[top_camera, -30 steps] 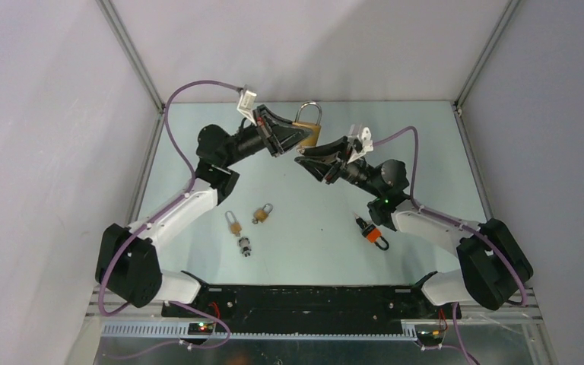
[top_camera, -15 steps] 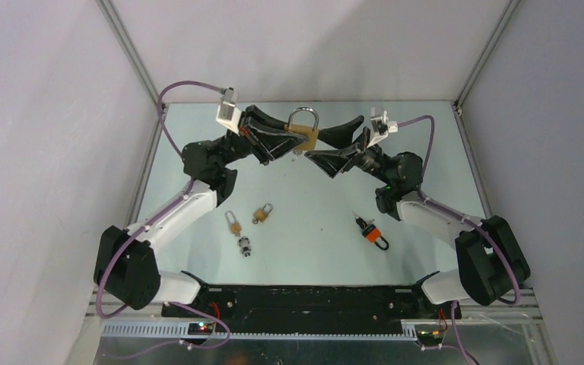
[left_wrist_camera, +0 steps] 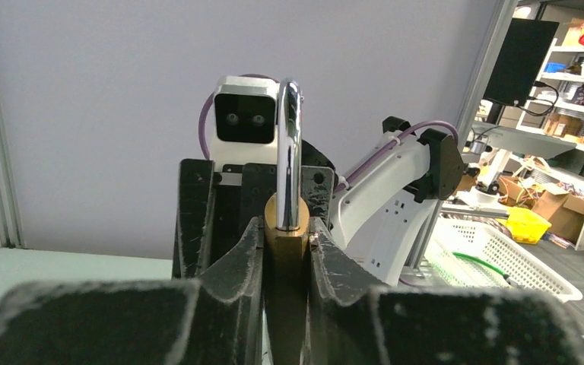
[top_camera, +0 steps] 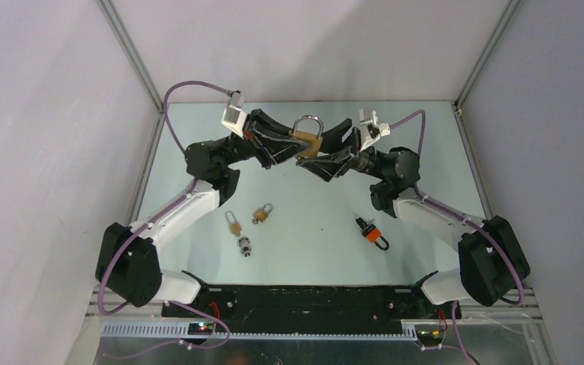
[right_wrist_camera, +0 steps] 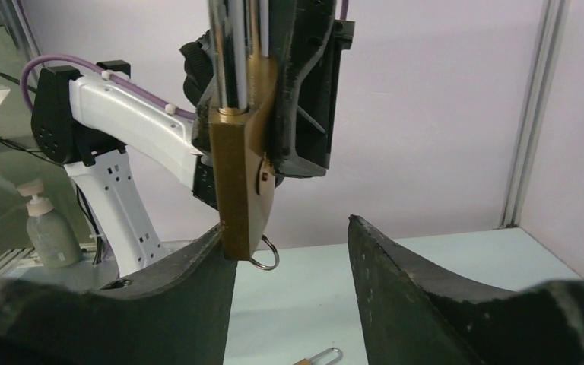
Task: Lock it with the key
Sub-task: Place the lock at the center of the board, then place the key at the center of the board, then adjust the lock at the center of the board.
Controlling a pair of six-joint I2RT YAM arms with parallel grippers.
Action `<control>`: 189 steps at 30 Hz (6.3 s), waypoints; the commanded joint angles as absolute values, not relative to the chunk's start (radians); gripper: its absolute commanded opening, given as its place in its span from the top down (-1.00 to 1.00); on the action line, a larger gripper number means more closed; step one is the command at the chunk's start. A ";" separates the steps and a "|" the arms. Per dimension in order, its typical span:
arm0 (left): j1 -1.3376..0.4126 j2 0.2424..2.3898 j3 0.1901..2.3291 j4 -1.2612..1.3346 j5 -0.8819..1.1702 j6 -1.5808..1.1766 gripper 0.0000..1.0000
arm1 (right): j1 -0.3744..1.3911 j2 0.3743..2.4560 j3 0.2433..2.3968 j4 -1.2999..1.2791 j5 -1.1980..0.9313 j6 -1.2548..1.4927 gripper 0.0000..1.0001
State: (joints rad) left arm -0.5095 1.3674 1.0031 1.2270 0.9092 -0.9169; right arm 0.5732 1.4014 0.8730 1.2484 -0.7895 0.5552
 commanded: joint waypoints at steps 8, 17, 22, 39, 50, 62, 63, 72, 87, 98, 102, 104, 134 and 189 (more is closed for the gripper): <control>-0.522 1.364 1.078 1.322 0.877 -0.925 1.00 | 0.580 1.432 0.961 1.278 -0.842 0.578 0.55; -0.526 1.356 1.050 1.351 0.808 -0.911 1.00 | 0.569 1.453 0.963 1.326 -0.798 0.637 1.00; -0.534 1.334 1.016 1.384 0.690 -0.921 1.00 | 0.572 1.467 0.962 1.368 -0.758 0.640 0.88; -0.582 1.315 0.963 1.431 0.607 -0.897 1.00 | 0.592 1.508 0.987 1.425 -0.720 0.619 1.00; -0.558 1.296 1.013 1.431 0.562 -0.849 1.00 | 0.600 1.466 0.797 1.235 -0.735 0.418 1.00; -0.459 1.362 0.945 1.405 0.518 -0.925 1.00 | 0.490 1.494 0.684 1.135 -0.611 0.568 1.00; -0.444 1.373 0.897 1.388 0.486 -0.937 1.00 | 0.477 1.503 0.684 1.101 -0.566 0.589 1.00; -0.419 1.607 0.822 1.068 0.450 -0.894 1.00 | 0.410 1.575 0.781 0.639 -0.246 0.651 1.00; -0.479 1.922 0.967 0.881 0.365 -0.987 1.00 | 0.447 1.832 0.904 0.502 -0.206 0.619 1.00; -0.515 1.965 1.040 0.566 0.168 -0.949 0.88 | 0.490 1.897 1.057 0.249 -0.104 0.588 0.65; -0.516 1.981 1.058 0.545 0.143 -0.944 0.77 | 0.513 1.904 1.105 0.147 -0.047 0.568 0.51; -0.515 1.988 1.065 0.542 0.136 -0.943 0.68 | 0.528 1.910 1.131 0.103 -0.028 0.552 0.43; -0.503 1.537 1.027 0.041 -0.522 -0.479 -0.99 | 0.438 1.378 0.920 -0.681 0.204 0.472 -0.81; -0.275 1.009 0.689 0.198 -0.288 -0.365 -0.96 | 0.688 1.519 0.863 -0.727 0.140 0.723 -0.68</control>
